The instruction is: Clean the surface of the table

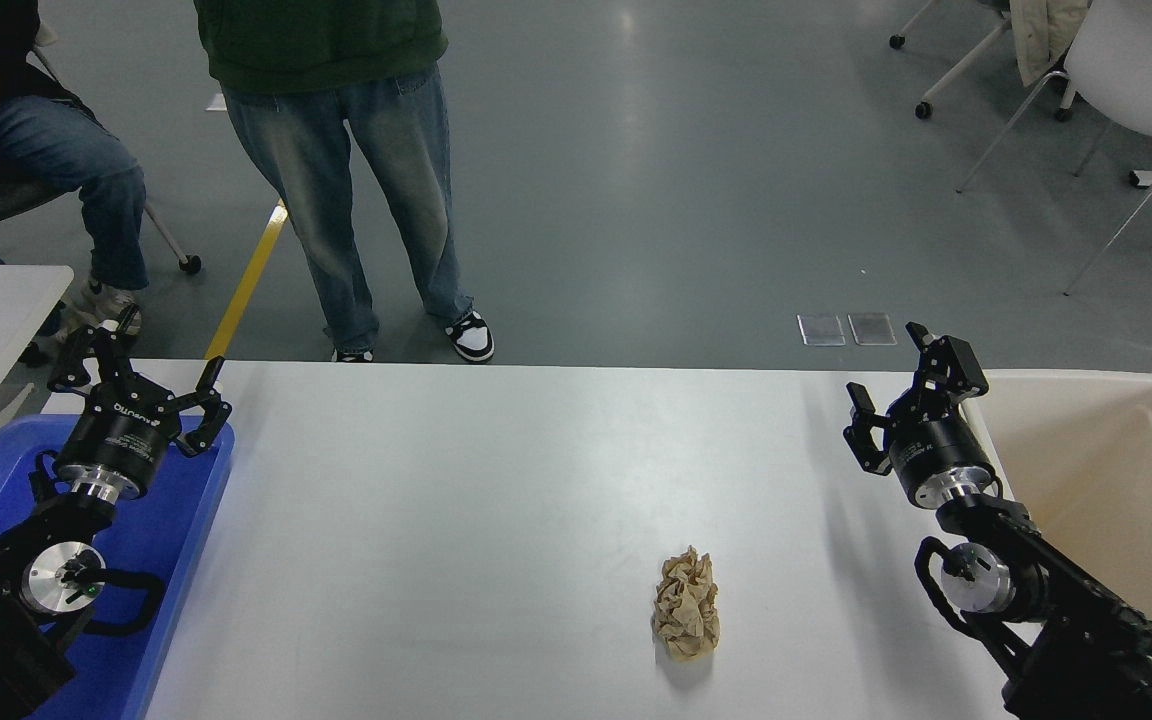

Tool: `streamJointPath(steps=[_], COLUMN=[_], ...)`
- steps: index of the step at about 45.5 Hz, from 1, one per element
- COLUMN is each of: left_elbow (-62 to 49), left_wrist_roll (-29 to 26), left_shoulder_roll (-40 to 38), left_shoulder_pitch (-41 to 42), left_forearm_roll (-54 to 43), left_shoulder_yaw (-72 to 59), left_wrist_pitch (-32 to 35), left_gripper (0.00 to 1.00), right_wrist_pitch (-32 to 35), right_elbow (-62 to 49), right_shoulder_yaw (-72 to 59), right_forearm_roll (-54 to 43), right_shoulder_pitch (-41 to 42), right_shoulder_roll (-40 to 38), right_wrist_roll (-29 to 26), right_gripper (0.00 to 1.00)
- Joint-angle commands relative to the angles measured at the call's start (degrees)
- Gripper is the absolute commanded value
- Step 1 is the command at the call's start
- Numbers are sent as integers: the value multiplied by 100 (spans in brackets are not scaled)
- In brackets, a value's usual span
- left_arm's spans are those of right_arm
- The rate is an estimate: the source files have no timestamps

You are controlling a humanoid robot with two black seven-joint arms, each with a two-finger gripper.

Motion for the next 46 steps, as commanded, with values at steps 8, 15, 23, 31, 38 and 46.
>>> streamJointPath(steps=[8, 15, 23, 31, 38, 46], left_elbow=[0, 0, 0, 0, 0, 0], left_wrist_roll=[2, 2, 2, 2, 2, 2], left_shoulder_roll=[0, 0, 0, 0, 0, 0], left_shoulder_pitch=[0, 0, 0, 0, 0, 0], left_forearm_roll=[0, 0, 0, 0, 0, 0], left_shoulder_yaw=[0, 0, 0, 0, 0, 0], left_wrist_pitch=[-2, -2, -2, -2, -2, -2], left_gripper=[100, 100, 100, 100, 100, 100], right_wrist_pitch=[-63, -239, -362, -565, -538, -547], right_elbow=[-73, -38, 759, 1736, 2246, 2686], right_shoulder_yaw=[-49, -128, -154, -778, -1146, -2008], right_forearm_roll=[16, 33, -45, -546, -722, -898], right_shoulder_pitch=[112, 120, 42, 112, 287, 963], right_shoulder_roll=[-8, -43, -446, -1211, -1616, -2055], right_wrist_roll=[5, -74, -959, -2138, -2526, -2500], right_gripper=[100, 100, 100, 100, 100, 100])
